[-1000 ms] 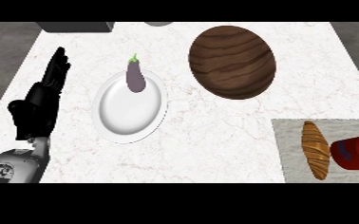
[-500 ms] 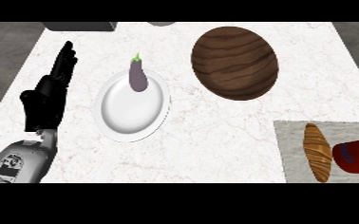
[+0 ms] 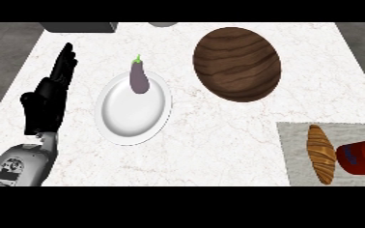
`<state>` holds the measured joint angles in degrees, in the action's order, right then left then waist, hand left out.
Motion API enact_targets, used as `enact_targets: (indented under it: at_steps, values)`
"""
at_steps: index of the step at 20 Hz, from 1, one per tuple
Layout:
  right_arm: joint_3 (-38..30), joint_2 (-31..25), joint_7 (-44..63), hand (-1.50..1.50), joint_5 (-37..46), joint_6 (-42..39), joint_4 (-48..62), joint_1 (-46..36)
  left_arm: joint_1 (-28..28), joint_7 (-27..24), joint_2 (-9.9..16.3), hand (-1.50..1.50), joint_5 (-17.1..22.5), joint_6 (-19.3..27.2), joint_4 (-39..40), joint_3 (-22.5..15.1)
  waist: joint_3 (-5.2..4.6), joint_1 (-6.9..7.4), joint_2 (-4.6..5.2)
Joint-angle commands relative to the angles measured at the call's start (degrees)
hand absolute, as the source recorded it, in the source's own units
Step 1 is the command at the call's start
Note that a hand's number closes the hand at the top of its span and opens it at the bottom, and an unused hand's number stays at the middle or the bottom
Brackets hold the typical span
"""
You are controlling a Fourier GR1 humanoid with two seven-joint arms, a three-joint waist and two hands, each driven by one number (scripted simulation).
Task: Pick the can from the placemat and place it in the bowl
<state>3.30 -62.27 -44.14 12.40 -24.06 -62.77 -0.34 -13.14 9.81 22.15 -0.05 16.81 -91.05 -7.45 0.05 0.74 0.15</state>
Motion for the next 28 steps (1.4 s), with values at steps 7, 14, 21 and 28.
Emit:
enact_targets:
  at_steps: [7,14,21,28]
  values:
    - [5.14,6.41,-3.06,-1.50,12.94,0.39,12.57,-7.99,0.09,2.67,-2.44,0.00,-3.27,-0.74,-2.48,0.90,0.00,-0.16,-0.07]
    - [5.33,11.85,-1.92,-1.50,16.99,-0.07,16.94,-13.41,-1.65,0.01,-3.25,0.00,-3.72,-3.80,2.24,4.27,-0.01,-0.29,-0.01]
    - [5.76,16.10,-5.03,-1.50,21.86,3.47,24.77,-17.04,1.18,0.74,-4.07,0.00,-3.86,-6.11,-2.11,5.00,0.00,-0.07,-0.07]
    - [6.51,17.90,-9.84,1.50,26.71,12.52,25.94,-16.42,1.96,0.02,-5.55,0.00,-5.85,-5.77,-1.78,5.67,-0.01,-0.40,-0.08]
